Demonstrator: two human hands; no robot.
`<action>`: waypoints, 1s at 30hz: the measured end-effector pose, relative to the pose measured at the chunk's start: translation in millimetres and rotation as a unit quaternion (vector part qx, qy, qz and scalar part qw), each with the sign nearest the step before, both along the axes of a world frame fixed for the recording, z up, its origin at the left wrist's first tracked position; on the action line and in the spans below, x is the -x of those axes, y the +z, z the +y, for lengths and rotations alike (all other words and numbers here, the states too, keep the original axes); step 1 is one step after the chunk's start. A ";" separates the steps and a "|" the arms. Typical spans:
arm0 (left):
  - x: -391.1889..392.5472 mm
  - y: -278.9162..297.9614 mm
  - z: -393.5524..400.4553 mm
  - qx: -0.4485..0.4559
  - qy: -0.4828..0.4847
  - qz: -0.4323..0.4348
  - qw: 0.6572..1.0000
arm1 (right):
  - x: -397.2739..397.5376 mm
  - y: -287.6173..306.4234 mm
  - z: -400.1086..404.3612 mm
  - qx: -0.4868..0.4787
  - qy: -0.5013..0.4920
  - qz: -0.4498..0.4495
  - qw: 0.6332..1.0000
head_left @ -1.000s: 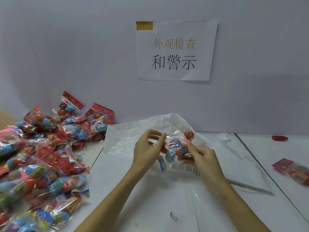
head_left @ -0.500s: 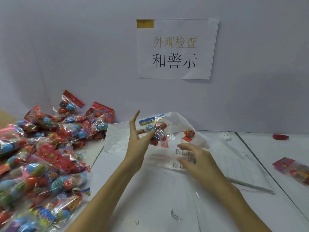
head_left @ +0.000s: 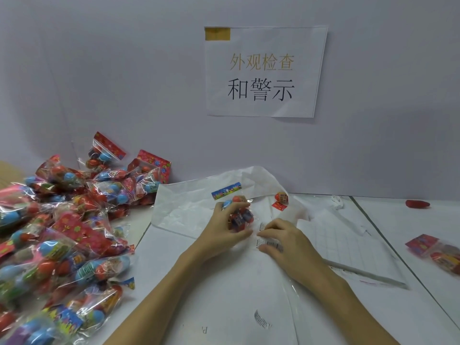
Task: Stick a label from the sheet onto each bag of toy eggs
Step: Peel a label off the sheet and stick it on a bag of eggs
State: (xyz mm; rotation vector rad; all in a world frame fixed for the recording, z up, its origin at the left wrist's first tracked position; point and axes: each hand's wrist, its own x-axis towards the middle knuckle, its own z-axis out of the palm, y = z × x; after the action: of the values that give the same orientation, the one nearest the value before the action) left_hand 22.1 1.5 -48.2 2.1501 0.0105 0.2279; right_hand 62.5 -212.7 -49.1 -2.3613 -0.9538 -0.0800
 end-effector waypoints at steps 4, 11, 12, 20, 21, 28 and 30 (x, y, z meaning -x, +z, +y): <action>0.4 -3.2 3.8 -0.006 -0.011 -0.015 1.000 | -0.9 1.7 -2.2 -0.020 0.014 -0.010 1.000; 1.5 -0.9 1.5 -0.013 -0.010 -0.018 1.000 | -0.6 8.0 -10.7 -0.068 0.027 0.043 0.996; 2.1 -0.5 1.3 -0.013 -0.010 -0.016 1.000 | -0.1 7.6 -10.7 -0.077 0.025 0.052 0.995; 2.8 0.0 0.8 -0.009 -0.017 -0.011 1.000 | -1.0 6.1 -10.7 -0.061 0.032 0.058 0.996; 2.6 -0.9 1.0 -0.008 -0.018 -0.014 1.000 | -0.2 5.9 -9.7 -0.062 0.030 0.056 0.996; 0.8 -3.9 3.3 -0.010 -0.022 -0.015 1.000 | -2.2 11.7 -11.5 -0.048 0.019 0.068 0.996; 0.2 -4.4 3.7 -0.013 -0.022 -0.015 1.000 | -2.2 11.7 -13.0 -0.066 0.021 0.086 0.994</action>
State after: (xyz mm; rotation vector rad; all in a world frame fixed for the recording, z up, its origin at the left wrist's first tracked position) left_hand 21.9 5.2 -52.6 2.1700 -0.0571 0.2358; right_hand 64.7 -225.7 -37.4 -2.1867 -0.8873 0.0744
